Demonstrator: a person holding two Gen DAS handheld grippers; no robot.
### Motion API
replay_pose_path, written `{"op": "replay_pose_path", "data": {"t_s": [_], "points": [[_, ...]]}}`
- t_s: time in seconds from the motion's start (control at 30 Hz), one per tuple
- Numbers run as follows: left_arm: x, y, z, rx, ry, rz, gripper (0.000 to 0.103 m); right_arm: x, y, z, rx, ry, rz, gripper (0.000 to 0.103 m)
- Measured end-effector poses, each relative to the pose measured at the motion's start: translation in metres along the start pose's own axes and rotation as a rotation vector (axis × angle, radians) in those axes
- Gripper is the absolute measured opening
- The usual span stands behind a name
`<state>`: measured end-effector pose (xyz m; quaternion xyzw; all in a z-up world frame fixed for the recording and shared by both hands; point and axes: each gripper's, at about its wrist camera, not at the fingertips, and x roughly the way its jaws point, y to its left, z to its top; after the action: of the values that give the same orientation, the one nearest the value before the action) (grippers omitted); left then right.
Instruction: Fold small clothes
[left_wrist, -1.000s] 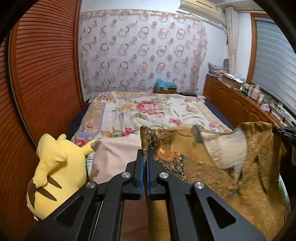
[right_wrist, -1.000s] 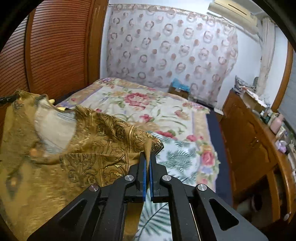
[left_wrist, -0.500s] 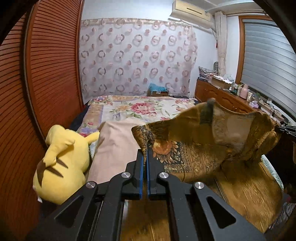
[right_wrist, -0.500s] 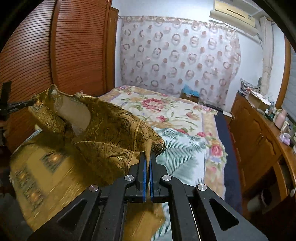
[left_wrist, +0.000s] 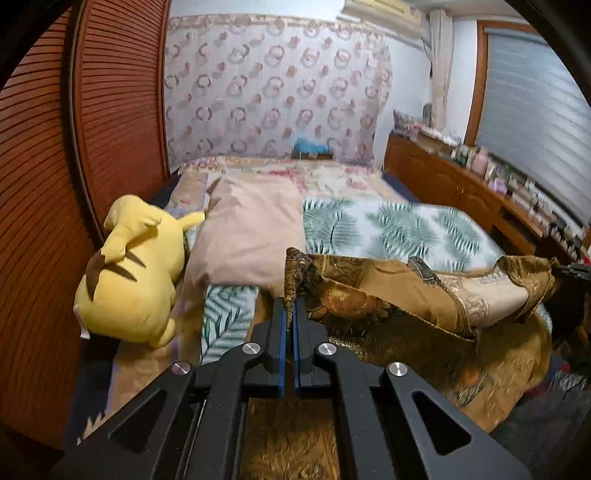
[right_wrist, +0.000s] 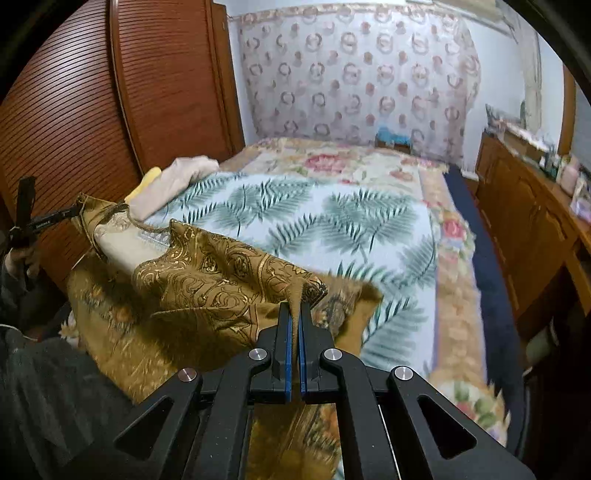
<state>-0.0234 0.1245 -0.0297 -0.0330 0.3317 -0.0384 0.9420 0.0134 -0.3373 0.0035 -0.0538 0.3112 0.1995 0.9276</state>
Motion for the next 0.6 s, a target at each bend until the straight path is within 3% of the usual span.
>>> {"op": "replay_pose_path", "data": {"t_s": [0.3, 0.37, 0.43, 0.5, 0.6], "points": [[0.014, 0.000, -0.023, 0.006, 0.064, -0.001, 0.004, 0.023, -0.004, 0.004, 0.035, 0.094, -0.017, 0.002], [0.010, 0.001, -0.023, 0.010, 0.059, -0.007, 0.011, 0.017, -0.001, 0.008, 0.035, 0.079, -0.017, 0.002], [0.003, 0.003, -0.022, 0.010, 0.042, -0.005, 0.029, 0.008, 0.002, 0.015, 0.019, 0.062, -0.026, 0.007], [-0.002, 0.007, -0.017, -0.002, 0.023, -0.007, 0.040, 0.004, 0.001, 0.024, 0.006, 0.038, -0.039, 0.010], [-0.003, 0.012, -0.010, 0.004, 0.017, 0.000, 0.047, 0.003, 0.000, 0.037, -0.010, 0.016, -0.070, 0.022]]}}
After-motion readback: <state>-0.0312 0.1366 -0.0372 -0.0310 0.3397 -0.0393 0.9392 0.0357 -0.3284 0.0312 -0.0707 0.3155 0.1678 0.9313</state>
